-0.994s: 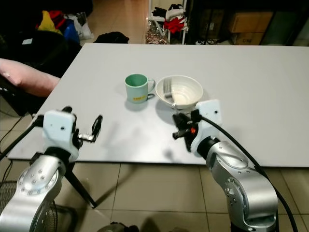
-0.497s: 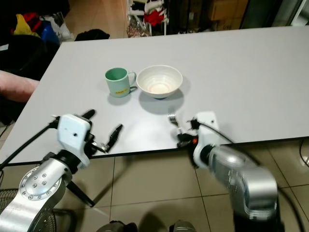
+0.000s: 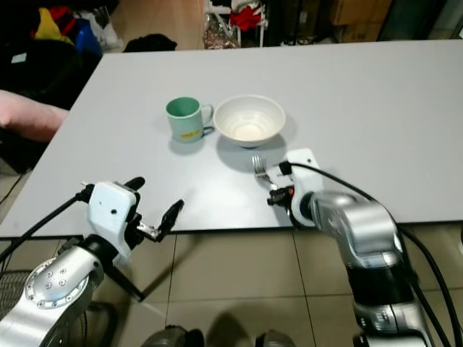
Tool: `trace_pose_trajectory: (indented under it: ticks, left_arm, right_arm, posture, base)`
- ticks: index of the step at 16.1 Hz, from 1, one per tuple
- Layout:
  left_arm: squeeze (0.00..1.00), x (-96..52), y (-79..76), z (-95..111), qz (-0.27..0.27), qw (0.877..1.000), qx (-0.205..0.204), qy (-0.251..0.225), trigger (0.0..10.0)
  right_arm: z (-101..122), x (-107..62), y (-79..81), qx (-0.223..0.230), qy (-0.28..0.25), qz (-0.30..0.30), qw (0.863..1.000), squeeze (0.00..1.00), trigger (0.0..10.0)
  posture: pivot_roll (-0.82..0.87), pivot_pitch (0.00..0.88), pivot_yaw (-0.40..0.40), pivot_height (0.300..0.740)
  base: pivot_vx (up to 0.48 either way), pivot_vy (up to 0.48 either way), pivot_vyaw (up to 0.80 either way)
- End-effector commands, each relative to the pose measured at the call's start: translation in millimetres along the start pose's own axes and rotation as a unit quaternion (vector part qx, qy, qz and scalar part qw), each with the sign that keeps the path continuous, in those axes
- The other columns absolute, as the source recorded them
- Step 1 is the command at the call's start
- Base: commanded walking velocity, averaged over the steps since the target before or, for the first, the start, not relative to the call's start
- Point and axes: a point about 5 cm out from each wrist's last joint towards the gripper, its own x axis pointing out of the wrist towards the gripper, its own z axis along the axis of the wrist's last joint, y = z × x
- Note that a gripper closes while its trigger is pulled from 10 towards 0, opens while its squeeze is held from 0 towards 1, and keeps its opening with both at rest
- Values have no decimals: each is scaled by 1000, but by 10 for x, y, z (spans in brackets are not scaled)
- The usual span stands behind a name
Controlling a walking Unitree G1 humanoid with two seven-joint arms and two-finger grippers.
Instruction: Setting the table
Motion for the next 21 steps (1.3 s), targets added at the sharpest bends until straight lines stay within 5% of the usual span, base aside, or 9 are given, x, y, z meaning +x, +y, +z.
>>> trace_pose_trajectory:
  ticks: [1, 9, 15, 21]
  left_arm:
    - [0, -47, 14, 16, 3, 1000, 4, 1, 10000]
    - [0, -98, -15, -1, -10, 1000, 2, 10, 10000]
    - [0, -107, -37, 11, -24, 1000, 2, 10, 10000]
    - [0, -90, -124, 20, -52, 999, -8, 5, 10000]
  right_arm:
    - [65, 69, -34, -1, 2, -12, 1000, 0, 10000]
    - [229, 293, -140, 54, -8, -51, 997, 0, 10000]
    - [90, 252, 14, 61, 21, -53, 996, 0, 10000]
    - [33, 197, -17, 44, 17, -114, 992, 0, 10000]
  posture:
    - [-30, 80, 47, 740]
    - [-23, 105, 45, 740]
    - [-25, 106, 44, 740]
    - [-42, 107, 33, 740]
  base:
    - [0, 0, 0]
    - [0, 0, 0]
    - [0, 0, 0]
    - [0, 0, 0]
